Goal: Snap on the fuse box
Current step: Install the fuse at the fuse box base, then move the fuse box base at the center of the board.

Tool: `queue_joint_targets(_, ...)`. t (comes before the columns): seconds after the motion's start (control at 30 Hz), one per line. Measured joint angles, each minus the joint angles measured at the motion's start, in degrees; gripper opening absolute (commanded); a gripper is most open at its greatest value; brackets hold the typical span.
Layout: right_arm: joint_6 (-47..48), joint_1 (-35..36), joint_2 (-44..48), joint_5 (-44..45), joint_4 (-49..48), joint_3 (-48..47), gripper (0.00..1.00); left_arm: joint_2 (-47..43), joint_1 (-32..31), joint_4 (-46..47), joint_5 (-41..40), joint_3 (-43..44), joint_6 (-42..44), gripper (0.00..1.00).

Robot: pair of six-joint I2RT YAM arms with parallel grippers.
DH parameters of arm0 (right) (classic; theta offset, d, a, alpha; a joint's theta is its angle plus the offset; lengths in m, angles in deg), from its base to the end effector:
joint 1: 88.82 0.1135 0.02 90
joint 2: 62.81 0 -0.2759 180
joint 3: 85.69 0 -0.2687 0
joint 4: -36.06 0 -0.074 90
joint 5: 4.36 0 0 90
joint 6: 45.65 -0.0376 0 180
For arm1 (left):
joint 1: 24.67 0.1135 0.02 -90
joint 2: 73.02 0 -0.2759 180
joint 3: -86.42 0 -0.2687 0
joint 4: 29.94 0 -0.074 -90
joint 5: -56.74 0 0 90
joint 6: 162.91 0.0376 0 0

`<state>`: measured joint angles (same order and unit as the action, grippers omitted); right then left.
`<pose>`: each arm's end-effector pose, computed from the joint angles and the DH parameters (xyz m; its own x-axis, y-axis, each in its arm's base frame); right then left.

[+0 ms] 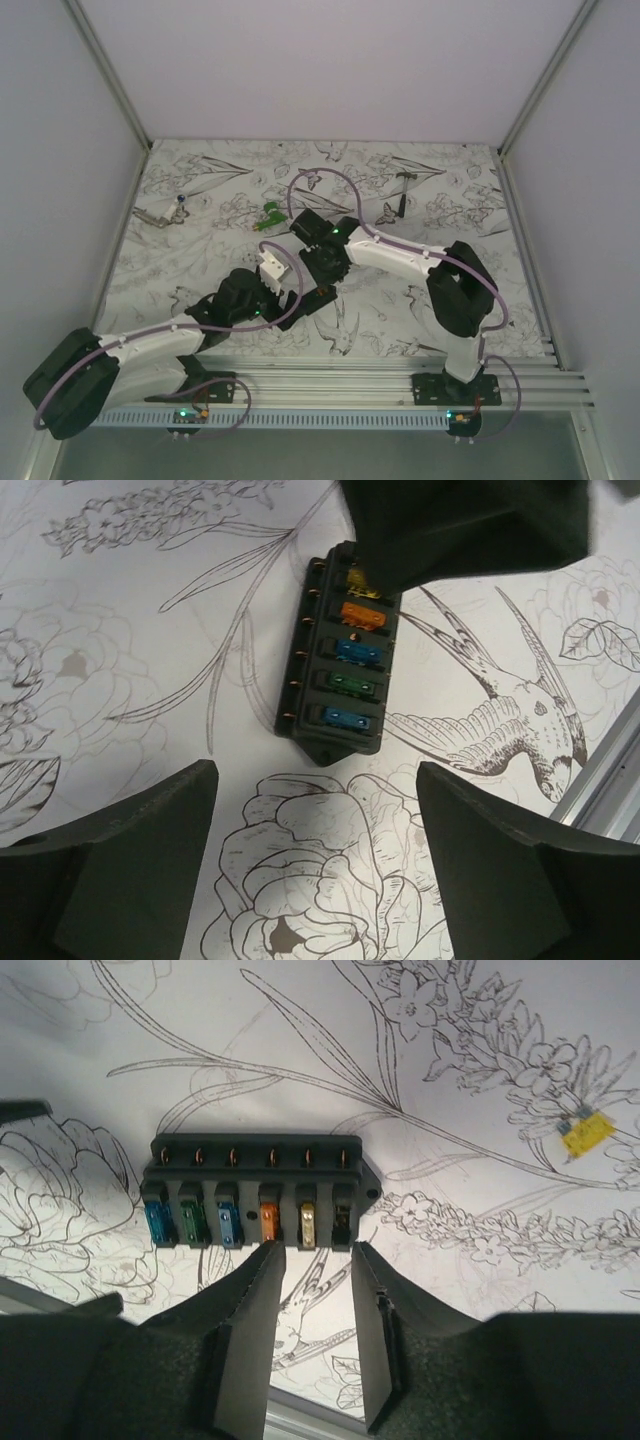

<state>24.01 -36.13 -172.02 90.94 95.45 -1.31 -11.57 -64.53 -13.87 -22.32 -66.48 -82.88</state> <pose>0.2480 0.3197 0.2043 -0.8130 -0.4959 -0.3052 -0.5258 0.8504 0.0189 0.1607 -0.1435 0.1694 -0.3700 0.0875 -0.9249 0.7143 0.6633 -0.2230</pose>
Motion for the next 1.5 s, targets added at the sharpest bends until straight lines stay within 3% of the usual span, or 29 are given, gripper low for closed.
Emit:
queue_joint_targets(0.2, 0.02, -2.73, 5.49, 0.17, -1.03, 3.91, 0.41, -3.13, 0.24, -4.39, -3.93, 0.22, -4.70, 0.99)
queue_joint_targets(0.5, 0.42, -8.39, 6.93, -2.49, -5.16, 10.23, 0.40, -4.50, 3.91, -12.63, -8.61, 5.62, -15.52, 1.00)
queue_joint_targets(0.7, 0.66, -10.32, 5.49, -4.63, -7.82, 11.21, 0.32, -2.84, 5.92, -16.09, -8.87, 8.13, -20.94, 1.00)
queue_joint_targets(1.23, 1.53, -5.38, 2.82, -12.00, -11.04, 12.96, 0.29, 1.75, 8.92, -20.59, -7.39, 10.88, -26.93, 0.99)
queue_joint_targets(1.5, 2.64, -4.87, 3.37, -11.34, -11.58, 13.14, 0.38, 2.25, 9.88, -21.73, -6.05, 11.39, -29.05, 1.00)
